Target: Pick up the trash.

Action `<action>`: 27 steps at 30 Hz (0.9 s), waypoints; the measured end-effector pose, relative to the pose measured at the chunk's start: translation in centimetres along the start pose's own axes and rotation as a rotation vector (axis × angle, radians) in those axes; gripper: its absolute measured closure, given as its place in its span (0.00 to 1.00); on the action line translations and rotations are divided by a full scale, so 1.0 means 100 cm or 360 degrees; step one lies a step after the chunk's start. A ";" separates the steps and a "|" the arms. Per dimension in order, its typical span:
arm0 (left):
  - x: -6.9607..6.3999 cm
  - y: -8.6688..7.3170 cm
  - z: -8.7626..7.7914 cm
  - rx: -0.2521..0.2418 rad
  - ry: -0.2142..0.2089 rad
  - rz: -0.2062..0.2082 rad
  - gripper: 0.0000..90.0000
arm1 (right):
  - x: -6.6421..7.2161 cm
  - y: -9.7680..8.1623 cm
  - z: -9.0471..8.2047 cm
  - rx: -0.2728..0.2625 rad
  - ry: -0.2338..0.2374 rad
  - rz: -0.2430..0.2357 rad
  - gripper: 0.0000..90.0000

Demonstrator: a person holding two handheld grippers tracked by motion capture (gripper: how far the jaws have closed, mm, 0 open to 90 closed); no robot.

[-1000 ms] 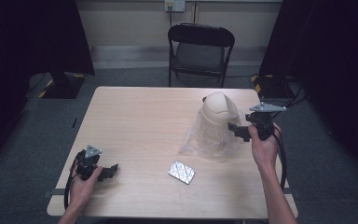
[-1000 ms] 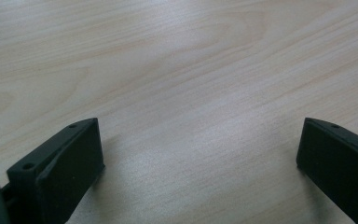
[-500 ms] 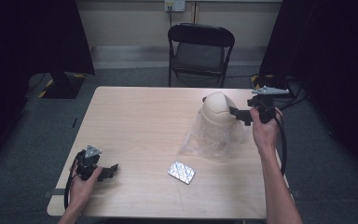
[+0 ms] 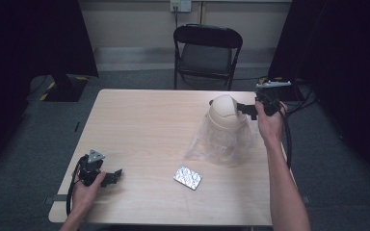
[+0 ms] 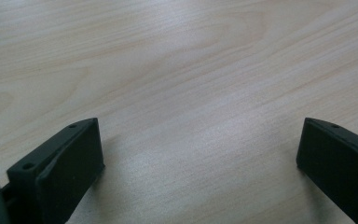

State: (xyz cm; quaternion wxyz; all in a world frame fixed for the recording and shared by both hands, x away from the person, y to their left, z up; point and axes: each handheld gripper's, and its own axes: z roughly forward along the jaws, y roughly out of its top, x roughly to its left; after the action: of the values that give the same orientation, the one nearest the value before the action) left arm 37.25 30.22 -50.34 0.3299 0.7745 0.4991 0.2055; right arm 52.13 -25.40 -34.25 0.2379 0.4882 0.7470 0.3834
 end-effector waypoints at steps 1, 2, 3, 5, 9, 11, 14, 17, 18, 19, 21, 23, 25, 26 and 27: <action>0.000 0.000 0.000 0.0001 0.0000 0.0000 0.00 | -0.005 -0.003 0.004 0.0021 -0.0011 0.0014 0.19; 0.000 0.000 0.000 -0.0001 0.0000 0.0000 0.00 | -0.005 -0.003 0.004 0.0021 -0.0011 0.0014 0.19; 0.000 0.000 0.000 0.0000 0.0000 -0.0002 0.00 | -0.008 -0.005 0.008 0.0042 -0.0005 0.0023 0.19; 0.000 0.000 0.000 -0.0002 0.0000 -0.0002 0.00 | -0.009 -0.006 0.010 0.0054 -0.0009 0.0021 0.19; 0.000 0.000 0.000 -0.0001 0.0000 -0.0001 0.00 | -0.007 -0.007 0.018 0.0079 -0.0018 -0.0008 0.19; 0.000 0.000 0.000 0.0000 0.0000 -0.0001 0.00 | -0.005 -0.008 0.024 0.0100 -0.0023 -0.0010 0.22; 0.000 0.000 0.000 -0.0003 0.0000 -0.0002 0.00 | -0.007 -0.010 0.028 0.0114 -0.0024 0.0005 0.22; 0.000 0.000 0.000 -0.0001 0.0000 -0.0001 0.00 | -0.008 -0.012 0.034 0.0144 -0.0027 -0.0008 0.22; 0.000 0.000 0.000 -0.0001 0.0000 -0.0001 0.00 | -0.008 -0.012 0.034 0.0144 -0.0027 -0.0008 0.22; 0.000 0.000 0.000 -0.0001 0.0001 -0.0001 0.00 | -0.009 -0.013 0.038 0.0165 -0.0029 -0.0003 0.22; 0.000 0.000 0.000 -0.0003 0.0000 -0.0001 0.00 | -0.010 -0.015 0.042 0.0186 -0.0014 0.0017 0.22; 0.000 0.000 0.000 -0.0001 0.0001 -0.0001 0.00 | -0.011 -0.016 0.045 0.0194 0.0015 0.0037 0.23; 0.000 0.000 0.000 -0.0002 0.0001 -0.0002 0.00 | -0.012 -0.017 0.046 0.0200 0.0031 0.0048 0.23; 0.000 0.000 0.000 -0.0001 0.0001 -0.0002 0.00 | -0.013 -0.018 0.049 0.0208 0.0059 0.0061 0.21; 0.000 0.000 0.000 -0.0001 0.0001 -0.0003 0.00 | -0.014 -0.018 0.051 0.0222 0.0071 0.0065 0.21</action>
State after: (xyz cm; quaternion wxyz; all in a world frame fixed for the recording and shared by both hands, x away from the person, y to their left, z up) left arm 37.24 30.22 -50.34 0.3301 0.7739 0.4998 0.2057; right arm 55.38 -25.34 -38.76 0.1788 0.5100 0.7669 0.3461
